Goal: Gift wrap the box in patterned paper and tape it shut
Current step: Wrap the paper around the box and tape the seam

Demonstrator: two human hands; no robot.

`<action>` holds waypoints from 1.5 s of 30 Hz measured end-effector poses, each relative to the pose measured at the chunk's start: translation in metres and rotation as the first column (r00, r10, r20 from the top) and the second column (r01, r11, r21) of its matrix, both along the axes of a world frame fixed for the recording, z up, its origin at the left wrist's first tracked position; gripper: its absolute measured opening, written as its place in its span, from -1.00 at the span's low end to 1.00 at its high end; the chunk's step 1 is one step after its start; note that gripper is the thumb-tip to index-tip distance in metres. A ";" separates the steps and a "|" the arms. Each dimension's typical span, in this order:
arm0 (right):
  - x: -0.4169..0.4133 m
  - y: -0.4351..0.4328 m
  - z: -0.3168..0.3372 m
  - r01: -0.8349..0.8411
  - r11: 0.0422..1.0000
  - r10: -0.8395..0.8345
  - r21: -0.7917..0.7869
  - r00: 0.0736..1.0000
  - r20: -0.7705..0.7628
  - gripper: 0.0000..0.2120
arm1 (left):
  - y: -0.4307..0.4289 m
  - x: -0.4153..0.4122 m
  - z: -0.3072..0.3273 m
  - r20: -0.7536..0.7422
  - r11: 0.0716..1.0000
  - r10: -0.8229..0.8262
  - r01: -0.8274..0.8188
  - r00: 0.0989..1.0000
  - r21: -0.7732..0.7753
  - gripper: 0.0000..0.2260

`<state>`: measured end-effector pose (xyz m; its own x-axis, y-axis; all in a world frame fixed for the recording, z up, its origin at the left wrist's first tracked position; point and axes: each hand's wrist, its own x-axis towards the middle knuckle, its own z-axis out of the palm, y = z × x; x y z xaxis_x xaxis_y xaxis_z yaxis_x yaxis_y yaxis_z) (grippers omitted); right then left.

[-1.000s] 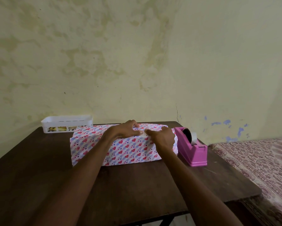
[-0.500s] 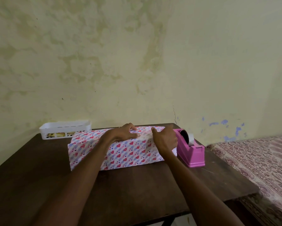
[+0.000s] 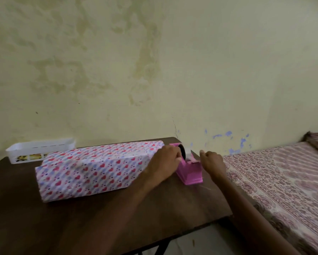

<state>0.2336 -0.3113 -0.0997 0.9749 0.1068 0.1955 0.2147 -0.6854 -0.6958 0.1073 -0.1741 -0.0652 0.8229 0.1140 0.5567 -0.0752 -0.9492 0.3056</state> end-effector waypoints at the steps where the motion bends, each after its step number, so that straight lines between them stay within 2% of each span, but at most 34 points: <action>1: 0.007 -0.002 -0.002 -0.064 0.998 0.064 0.006 0.995 -0.071 -0.47 | -0.011 0.008 -0.008 -0.041 1.000 0.011 -0.011 0.999 -0.017 -0.92; 3: 0.013 -0.004 0.002 -0.145 0.975 0.185 0.169 0.950 -0.253 -0.48 | -0.024 0.026 -0.025 -0.104 0.998 0.032 -0.038 0.994 -0.053 -0.85; 5: 0.016 -0.006 0.012 -0.131 0.942 0.246 0.310 0.896 -0.369 -0.62 | -0.032 0.037 -0.037 -0.140 0.994 0.035 -0.049 0.990 -0.100 -0.78; 7: 0.019 -0.006 0.020 -0.120 0.925 0.268 0.361 0.878 -0.396 -0.79 | -0.036 0.045 -0.044 -0.136 0.988 0.035 -0.054 0.990 -0.143 -0.77; 8: 0.021 -0.006 0.023 -0.128 0.929 0.274 0.346 0.867 -0.416 -0.81 | -0.037 0.047 -0.047 -0.118 0.986 0.047 -0.065 0.992 -0.153 -0.78; 12: 0.030 0.002 0.029 -0.136 0.960 0.252 0.243 0.794 -0.553 -0.74 | -0.034 0.051 -0.052 -0.066 0.980 0.055 -0.066 0.996 -0.187 -0.81; 14: 0.030 0.004 0.030 -0.070 0.941 0.280 0.330 0.706 -0.651 -0.81 | -0.031 0.052 -0.055 -0.074 0.975 0.046 -0.060 0.996 -0.213 -0.81; 16: 0.031 0.002 0.032 0.003 0.889 0.345 0.457 0.651 -0.676 -0.81 | -0.029 0.055 -0.057 -0.080 0.973 0.049 -0.066 0.996 -0.221 -0.82; 19: 0.038 -0.005 0.031 0.036 0.774 0.481 0.632 0.615 -0.624 -0.78 | -0.025 0.060 -0.058 -0.107 0.969 0.059 -0.083 0.993 -0.233 -0.81; 21: 0.038 -0.009 0.027 0.019 0.749 0.507 0.663 0.627 -0.591 -0.79 | -0.023 0.061 -0.057 -0.128 0.965 0.061 -0.091 0.990 -0.246 -0.79; 25: 0.024 -0.011 0.008 -0.076 0.816 0.411 0.573 0.773 -0.483 -0.89 | -0.023 0.063 -0.058 -0.134 0.960 0.089 -0.121 0.987 -0.253 -0.82; 31: 0.019 -0.019 -0.025 -0.117 0.801 0.391 0.587 0.845 -0.364 -0.84 | -0.023 0.065 -0.061 -0.138 0.956 0.109 -0.141 0.984 -0.255 -0.82; 33: 0.018 -0.019 -0.032 -0.179 0.844 0.354 0.506 0.894 -0.274 -0.80 | -0.022 0.065 -0.061 -0.136 0.957 0.115 -0.146 0.984 -0.252 -0.80; 36: 0.014 -0.018 -0.030 -0.245 0.932 0.282 0.266 0.953 -0.110 -0.76 | -0.024 0.064 -0.059 -0.144 0.956 0.121 -0.155 0.982 -0.251 -0.80; 39: 0.010 -0.024 -0.032 -0.286 0.958 0.285 0.000 0.956 0.074 -0.85 | -0.024 0.061 -0.059 -0.135 0.961 0.118 -0.147 0.984 -0.233 -0.79; 40: 0.007 -0.028 -0.035 -0.284 0.958 0.286 -0.032 0.955 0.085 -0.84 | -0.024 0.061 -0.058 -0.134 0.964 0.115 -0.143 0.984 -0.223 -0.78; 42: 0.001 -0.039 -0.039 -0.266 0.963 0.264 0.042 0.963 0.046 -0.81 | -0.027 0.059 -0.057 -0.158 0.972 0.113 -0.142 0.981 -0.188 -0.79; 45: -0.017 -0.050 -0.028 -0.313 0.897 0.319 0.313 0.947 0.033 -0.79 | -0.025 0.053 -0.048 -0.163 0.959 0.099 -0.138 0.982 -0.248 -0.87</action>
<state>0.2168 -0.3615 -0.1275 0.9037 0.3468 0.2510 0.3687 -0.3325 -0.8680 0.1603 -0.1993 -0.1134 0.8655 0.3388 0.3690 0.0976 -0.8366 0.5390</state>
